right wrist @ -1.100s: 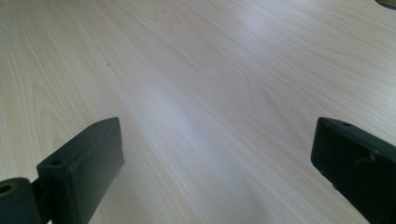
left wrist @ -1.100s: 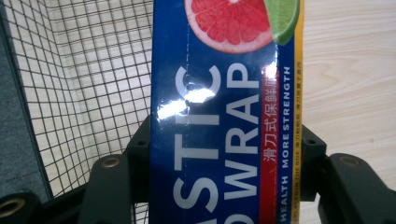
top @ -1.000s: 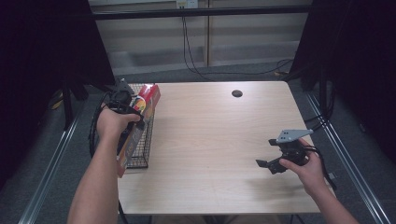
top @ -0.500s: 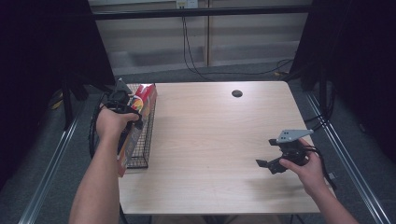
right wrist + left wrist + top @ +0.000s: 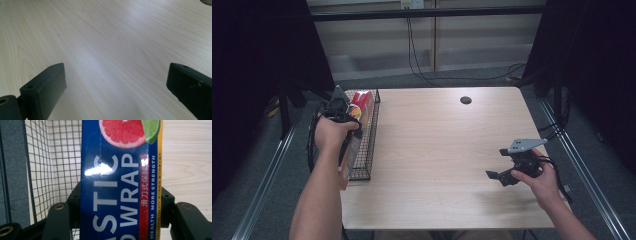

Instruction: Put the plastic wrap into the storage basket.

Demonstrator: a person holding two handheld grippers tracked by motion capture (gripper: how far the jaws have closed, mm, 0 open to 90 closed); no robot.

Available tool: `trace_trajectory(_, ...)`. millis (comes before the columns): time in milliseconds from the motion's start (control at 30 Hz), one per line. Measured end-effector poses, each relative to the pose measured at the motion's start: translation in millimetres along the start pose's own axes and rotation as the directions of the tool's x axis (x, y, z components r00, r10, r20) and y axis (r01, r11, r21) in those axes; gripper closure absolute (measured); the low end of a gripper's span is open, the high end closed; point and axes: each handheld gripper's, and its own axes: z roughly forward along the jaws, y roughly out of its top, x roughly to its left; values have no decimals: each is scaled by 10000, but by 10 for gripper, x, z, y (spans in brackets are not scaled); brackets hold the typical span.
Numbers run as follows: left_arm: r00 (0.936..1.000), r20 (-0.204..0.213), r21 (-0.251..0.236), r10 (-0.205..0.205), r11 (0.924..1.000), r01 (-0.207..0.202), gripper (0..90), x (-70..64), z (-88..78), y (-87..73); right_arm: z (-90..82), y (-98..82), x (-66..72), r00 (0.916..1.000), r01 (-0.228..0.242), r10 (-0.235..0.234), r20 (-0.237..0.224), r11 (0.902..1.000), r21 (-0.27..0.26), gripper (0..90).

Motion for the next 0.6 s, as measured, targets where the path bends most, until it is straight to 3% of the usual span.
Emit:
trace_trajectory(200, 9991, -154, -148, -403, 9991, 401, 423, 23, 35, -4, 3, -2, 0, 10000, 27, -27, 11, 10000, 2, 21)
trace_trajectory(567, 9975, -151, 105, -694, 9975, 696, 425, 55, 107, -17, -1, -1, 1, 10000, 4, -4, -3, 10000, -11, 21)
trace_trajectory(600, 9959, -134, 108, -898, 9959, 899, 425, 43, 119, -18, -4, 0, -1, 10000, -6, 6, -31, 10000, -3, 21)
